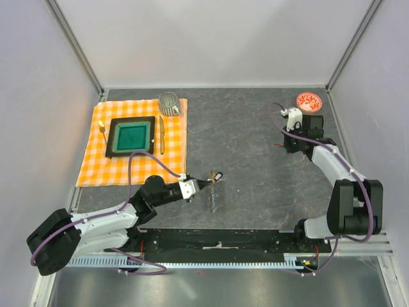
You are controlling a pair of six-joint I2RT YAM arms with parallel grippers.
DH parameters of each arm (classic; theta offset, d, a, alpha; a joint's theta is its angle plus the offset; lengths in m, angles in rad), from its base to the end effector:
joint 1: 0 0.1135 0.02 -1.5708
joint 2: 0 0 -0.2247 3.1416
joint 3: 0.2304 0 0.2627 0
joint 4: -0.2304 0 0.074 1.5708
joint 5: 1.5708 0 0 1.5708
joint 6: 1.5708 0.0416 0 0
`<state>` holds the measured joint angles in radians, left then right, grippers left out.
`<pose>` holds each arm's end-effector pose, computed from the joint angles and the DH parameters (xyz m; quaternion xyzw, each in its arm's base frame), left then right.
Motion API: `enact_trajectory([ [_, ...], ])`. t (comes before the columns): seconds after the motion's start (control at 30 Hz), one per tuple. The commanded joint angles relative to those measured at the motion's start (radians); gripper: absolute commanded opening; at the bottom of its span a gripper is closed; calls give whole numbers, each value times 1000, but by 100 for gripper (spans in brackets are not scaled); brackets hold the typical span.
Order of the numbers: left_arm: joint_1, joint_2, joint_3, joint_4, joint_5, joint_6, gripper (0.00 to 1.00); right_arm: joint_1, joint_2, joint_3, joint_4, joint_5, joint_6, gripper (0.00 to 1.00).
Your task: Put the keys on the keyring
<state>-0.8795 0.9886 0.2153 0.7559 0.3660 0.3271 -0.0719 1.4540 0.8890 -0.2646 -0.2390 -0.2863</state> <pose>0.1378 -0.1899 0.1635 0.5029 0.5051 -0.3128 0.6277 0.3191 -0.0131 0.1660 -0.1419 0.9155 0.0453 0.3736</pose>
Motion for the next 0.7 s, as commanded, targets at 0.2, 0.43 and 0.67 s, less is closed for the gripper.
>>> enact_trajectory([
  [0.2, -7, 39, 35, 43, -1, 55, 2, 224, -295, -27, -122, -58, -23, 0],
  [0.43, -7, 19, 39, 31, 21, 55, 2, 372, -438, -42, -242, -163, -93, 1],
  [0.67, -9, 4, 56, -6, 71, 59, 2, 524, -561, -88, -228, -252, -131, 1],
])
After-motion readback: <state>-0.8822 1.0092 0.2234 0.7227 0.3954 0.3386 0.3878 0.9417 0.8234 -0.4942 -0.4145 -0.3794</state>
